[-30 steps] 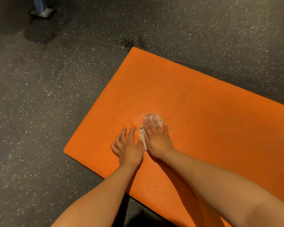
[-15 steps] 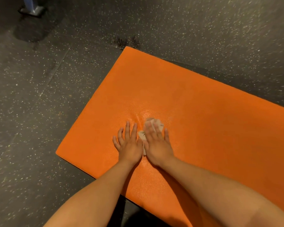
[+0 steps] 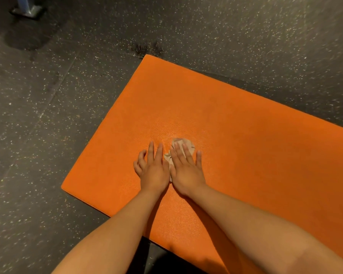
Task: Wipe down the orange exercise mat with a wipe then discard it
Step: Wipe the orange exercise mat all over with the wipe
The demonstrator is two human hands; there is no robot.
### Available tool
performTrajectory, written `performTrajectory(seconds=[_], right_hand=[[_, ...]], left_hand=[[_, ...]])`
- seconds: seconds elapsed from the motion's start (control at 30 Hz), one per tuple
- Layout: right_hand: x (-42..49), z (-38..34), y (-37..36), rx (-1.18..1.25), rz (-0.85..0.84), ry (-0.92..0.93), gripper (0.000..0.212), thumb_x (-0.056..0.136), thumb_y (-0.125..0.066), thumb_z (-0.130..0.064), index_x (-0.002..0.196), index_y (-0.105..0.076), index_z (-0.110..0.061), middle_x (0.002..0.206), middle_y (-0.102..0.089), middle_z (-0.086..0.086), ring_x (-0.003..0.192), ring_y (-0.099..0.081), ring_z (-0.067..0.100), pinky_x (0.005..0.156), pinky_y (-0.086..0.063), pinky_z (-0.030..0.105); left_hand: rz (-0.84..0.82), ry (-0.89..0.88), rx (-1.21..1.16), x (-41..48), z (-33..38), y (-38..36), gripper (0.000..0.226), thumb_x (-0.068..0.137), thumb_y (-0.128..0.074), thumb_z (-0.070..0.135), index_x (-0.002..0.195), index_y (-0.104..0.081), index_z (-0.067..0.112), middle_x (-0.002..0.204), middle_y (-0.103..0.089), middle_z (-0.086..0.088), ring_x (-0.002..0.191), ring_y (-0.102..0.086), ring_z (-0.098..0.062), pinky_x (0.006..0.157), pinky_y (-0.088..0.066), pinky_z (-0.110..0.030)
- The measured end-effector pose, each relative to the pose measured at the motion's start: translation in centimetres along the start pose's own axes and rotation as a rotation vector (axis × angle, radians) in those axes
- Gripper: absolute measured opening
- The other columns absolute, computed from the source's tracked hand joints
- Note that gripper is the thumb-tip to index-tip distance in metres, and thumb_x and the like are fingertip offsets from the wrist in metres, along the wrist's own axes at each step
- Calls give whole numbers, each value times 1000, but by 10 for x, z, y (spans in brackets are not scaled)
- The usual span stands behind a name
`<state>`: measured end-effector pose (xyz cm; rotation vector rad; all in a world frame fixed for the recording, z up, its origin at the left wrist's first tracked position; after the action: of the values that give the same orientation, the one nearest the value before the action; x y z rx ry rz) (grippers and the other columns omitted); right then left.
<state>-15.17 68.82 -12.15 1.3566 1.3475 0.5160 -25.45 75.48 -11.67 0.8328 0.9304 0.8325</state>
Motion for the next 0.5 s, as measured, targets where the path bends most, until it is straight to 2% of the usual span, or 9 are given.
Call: performTrajectory(seconds=[0.1,0.2,0.27,0.33,0.4,0.5], right_hand=[[13,12,5,-71,4,68,58,108,-8,-47,160,14,-32,166,25,-11,148,32,10,117,24,56],[45,46,25,14,72,-125,58,108,-6,-46,161,13,-29,166,25,-10,149,31,10,117,24,55],[68,56,36,69,101,-261,59,108,-7,-44,161,11,-26,166,26,-9,150,29,13,118,22,56],[83,45,39,98,108,-279,59,108,-9,-42,161,11,-23,165,27,-7,150,31,15,118,21,56],[90,13,36,77,82,-167,60,108,-9,-43,160,12,-23,166,26,-6,149,32,15,117,24,55],[83,-47,17,-29,-30,132,58,109,-8,-45,162,3,-25,167,21,-6,149,31,13,119,22,54]], left_hand=[[-5,-8,33,11,-1,0,56,103,-31,41,157,-15,43,168,3,10,146,-8,-25,115,-8,-51],[23,-44,28,12,-6,2,56,104,-32,44,158,-15,40,168,2,12,143,-12,-22,115,-9,-48],[51,-34,-25,14,-12,5,57,106,-34,38,159,-16,33,168,-1,12,141,-16,-20,116,-9,-45],[89,11,-85,19,-18,8,57,106,-36,30,160,-17,28,168,-1,10,136,-21,-19,115,-11,-42],[106,44,-134,24,-22,10,57,106,-36,25,160,-17,25,168,-2,10,135,-24,-19,113,-12,-39],[89,38,-209,27,-28,12,56,108,-33,25,160,-15,29,167,-4,15,137,-25,-16,113,-12,-35]])
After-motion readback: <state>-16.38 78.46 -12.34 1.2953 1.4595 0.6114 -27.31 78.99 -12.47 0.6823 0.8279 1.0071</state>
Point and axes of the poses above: each hand's wrist, its own x-axis towards the middle knuckle, its own y-axis out of the back of the hand, z = x × y, the point moved 8 cm from there along x, towards the middle knuckle
